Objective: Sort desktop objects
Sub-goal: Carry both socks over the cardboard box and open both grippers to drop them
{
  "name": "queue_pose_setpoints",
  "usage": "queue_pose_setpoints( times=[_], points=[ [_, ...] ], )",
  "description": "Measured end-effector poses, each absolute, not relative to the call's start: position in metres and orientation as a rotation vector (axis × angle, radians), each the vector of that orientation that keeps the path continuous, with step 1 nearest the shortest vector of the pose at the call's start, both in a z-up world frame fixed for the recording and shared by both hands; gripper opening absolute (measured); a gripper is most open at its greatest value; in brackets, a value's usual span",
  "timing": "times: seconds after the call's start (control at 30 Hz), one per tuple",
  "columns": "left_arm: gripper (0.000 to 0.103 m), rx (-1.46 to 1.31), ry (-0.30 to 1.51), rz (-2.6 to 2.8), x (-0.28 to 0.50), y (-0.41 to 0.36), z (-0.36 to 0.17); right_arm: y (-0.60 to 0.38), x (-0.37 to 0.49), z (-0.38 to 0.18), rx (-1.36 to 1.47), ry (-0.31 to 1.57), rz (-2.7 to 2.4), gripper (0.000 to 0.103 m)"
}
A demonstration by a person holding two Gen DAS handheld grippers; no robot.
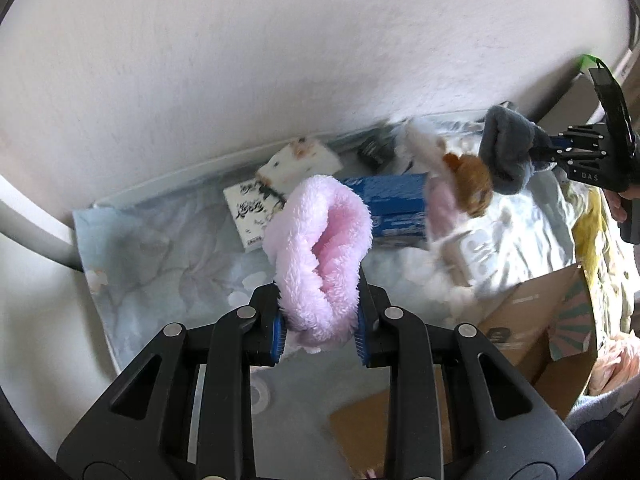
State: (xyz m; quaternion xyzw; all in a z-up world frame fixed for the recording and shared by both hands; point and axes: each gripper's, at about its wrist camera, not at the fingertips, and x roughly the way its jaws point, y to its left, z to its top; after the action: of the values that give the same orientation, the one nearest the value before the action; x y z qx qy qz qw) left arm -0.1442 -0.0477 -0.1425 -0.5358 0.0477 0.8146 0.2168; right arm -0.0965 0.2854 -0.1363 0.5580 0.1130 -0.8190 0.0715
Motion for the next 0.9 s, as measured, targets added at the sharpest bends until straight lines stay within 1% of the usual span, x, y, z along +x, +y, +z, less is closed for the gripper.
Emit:
queue_pose_setpoints(
  times=[0.07,0.2,0.27,0.5,0.63,0.67,0.7,0.8,0.9],
  points=[
    [0.024,-1.476,0.141,2.252,-0.137,-0.053,-0.131,0.276,-0.109,-0.127,1.680,0.325,-2.483,0.019],
    [0.024,-1.460,0.193,2.254,-0.124,-0.048,-0.112,0.269,-0.086,-0.099,1.647,0.289,-2.491,0.019],
    [0.024,-1.455,0.198,2.259,-0.118,-0.043,-0.105,0.246,-0.088,-0.099,1.634,0.291,-2.493,0.019],
    [0.024,-1.419,0.192,2.258,-0.098,-0.037,-0.079,0.225,-0.074,-0.080,1.621,0.227,-2.454,0.019],
    [0.024,-1.401,0.176,2.254,-0.091,-0.034,-0.066,0.212,-0.063,-0.070,1.606,0.244,-2.429,0.019],
    [0.024,-1.401,0.173,2.252,-0.090,-0.033,-0.064,0.209,-0.061,-0.068,1.591,0.291,-2.420,0.019],
    [0.024,-1.400,0.159,2.254,-0.088,-0.033,-0.061,0.207,-0.058,-0.065,1.583,0.299,-2.418,0.019],
    [0.024,-1.392,0.134,2.241,-0.082,-0.031,-0.054,0.201,-0.051,-0.059,1.578,0.294,-2.393,0.019],
    [0.024,-1.390,0.153,2.236,-0.074,-0.026,-0.047,0.193,-0.039,-0.055,1.570,0.308,-2.358,0.019]
  ],
)
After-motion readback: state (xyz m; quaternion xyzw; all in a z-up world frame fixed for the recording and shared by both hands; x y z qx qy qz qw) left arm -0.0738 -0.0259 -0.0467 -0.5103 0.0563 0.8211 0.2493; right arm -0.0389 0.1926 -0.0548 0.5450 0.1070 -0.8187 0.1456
